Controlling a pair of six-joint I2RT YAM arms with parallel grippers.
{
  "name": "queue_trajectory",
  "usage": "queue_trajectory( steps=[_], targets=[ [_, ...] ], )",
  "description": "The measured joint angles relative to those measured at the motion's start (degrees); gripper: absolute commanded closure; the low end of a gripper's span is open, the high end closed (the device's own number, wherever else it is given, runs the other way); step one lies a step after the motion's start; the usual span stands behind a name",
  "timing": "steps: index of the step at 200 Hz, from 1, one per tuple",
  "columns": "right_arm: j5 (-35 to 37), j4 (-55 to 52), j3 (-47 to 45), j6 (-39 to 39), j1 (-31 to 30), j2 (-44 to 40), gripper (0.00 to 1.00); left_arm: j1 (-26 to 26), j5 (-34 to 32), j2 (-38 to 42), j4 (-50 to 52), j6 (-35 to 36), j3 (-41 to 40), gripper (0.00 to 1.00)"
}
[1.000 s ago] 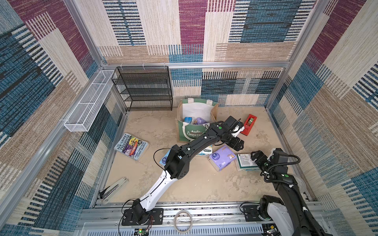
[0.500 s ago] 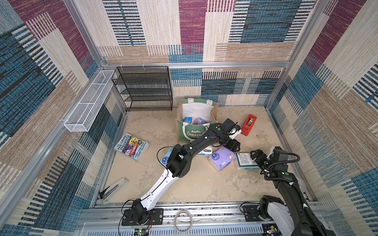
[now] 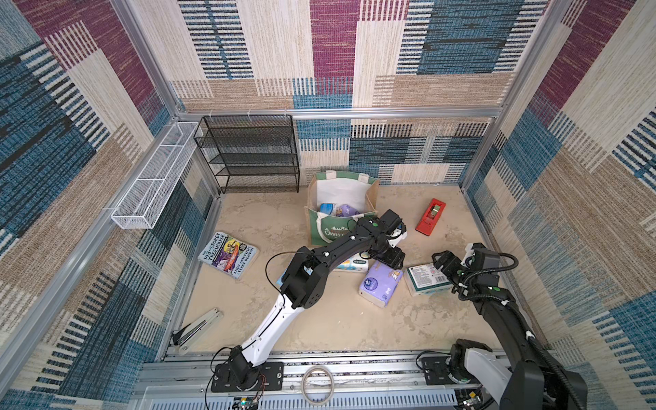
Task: Put tissues into the canvas bag
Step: Move the pack of facial tissues to the center of the board.
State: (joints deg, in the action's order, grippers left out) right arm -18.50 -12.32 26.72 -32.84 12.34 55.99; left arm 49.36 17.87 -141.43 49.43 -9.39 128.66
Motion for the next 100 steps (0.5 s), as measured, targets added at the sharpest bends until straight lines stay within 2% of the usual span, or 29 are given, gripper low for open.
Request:
queue_trajectory(
  steps=[53, 100],
  targets=[
    [1.25, -2.89, 1.25, 2.08, 0.00, -2.93, 0.09, -0.26, -0.90, 4.39, -0.42, -1.77, -1.55, 0.27],
    [3.96, -8.94, -1.03, 1.36, 0.00, -8.81, 0.09, 1.16, 4.13, 1.31, -3.69, -2.73, 5.20, 0.25]
  ],
)
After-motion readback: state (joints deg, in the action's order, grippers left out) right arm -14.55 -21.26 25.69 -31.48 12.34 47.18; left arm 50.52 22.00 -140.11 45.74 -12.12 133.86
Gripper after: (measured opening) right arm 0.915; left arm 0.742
